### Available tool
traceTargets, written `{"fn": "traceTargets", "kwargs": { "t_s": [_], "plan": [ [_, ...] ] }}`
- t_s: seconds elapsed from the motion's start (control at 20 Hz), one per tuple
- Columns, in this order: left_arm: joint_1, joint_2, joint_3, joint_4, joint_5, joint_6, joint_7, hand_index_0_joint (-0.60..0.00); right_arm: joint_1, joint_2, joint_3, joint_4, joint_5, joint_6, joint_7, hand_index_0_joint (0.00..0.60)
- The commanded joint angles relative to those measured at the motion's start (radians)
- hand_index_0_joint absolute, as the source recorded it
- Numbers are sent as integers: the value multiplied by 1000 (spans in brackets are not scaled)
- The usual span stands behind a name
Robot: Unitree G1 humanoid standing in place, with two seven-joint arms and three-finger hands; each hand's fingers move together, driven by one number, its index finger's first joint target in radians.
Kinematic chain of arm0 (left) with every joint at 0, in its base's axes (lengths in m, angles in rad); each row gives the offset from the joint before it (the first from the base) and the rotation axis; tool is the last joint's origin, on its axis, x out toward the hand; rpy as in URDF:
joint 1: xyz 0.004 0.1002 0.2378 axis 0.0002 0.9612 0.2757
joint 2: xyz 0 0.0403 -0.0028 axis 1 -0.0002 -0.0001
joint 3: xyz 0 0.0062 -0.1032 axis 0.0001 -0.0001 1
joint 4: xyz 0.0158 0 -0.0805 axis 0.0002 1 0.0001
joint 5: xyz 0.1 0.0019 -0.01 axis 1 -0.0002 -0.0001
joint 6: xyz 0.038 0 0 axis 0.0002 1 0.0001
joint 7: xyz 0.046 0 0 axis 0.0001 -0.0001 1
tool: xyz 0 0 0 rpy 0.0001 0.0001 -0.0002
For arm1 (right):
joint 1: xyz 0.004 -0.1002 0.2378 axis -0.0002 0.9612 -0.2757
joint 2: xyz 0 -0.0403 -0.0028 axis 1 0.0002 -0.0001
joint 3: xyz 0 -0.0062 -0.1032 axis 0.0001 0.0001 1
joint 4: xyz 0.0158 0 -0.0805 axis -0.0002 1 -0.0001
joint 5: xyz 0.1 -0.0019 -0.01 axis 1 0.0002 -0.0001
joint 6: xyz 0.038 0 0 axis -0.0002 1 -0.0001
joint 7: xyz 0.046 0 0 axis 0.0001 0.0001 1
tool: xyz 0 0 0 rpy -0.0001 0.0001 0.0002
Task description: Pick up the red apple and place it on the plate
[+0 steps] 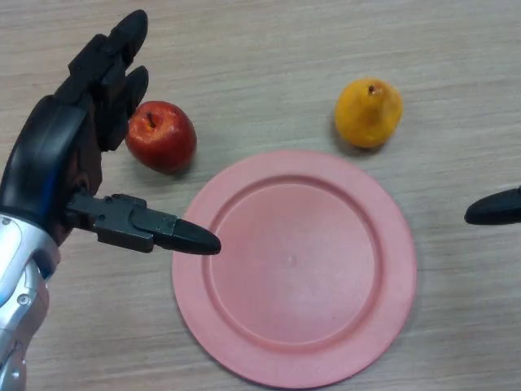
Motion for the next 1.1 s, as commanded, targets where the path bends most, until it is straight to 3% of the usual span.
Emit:
{"fn": "traceTargets", "kwargs": {
  "t_s": [0.05,0.35,0.5,0.6,0.85,1.1],
  "plan": [
    [-22,34,75,-77,-32,-132,-11,0,-32,-32,-57,-83,17,-118,-45,0],
    [-21,42,87,-130,-74,-113,10,0,-63,-22,-34,-89,72,-84,-117,0],
    [-50,61,102,-91,-92,-107,10,0,-84,-39,-45,-80,94,-60,-139,0],
    [-89,77,101,47,-48,-235,7,0,-76,-52,-47,-81,91,-61,-137,0],
    [-258,109,74,565,81,-639,107,0,-70,-35,-27,-35,63,-92,-113,0],
    [-390,109,33,1018,181,-918,174,0,-60,-43,-51,-36,71,-77,-104,0]
  ]
}}
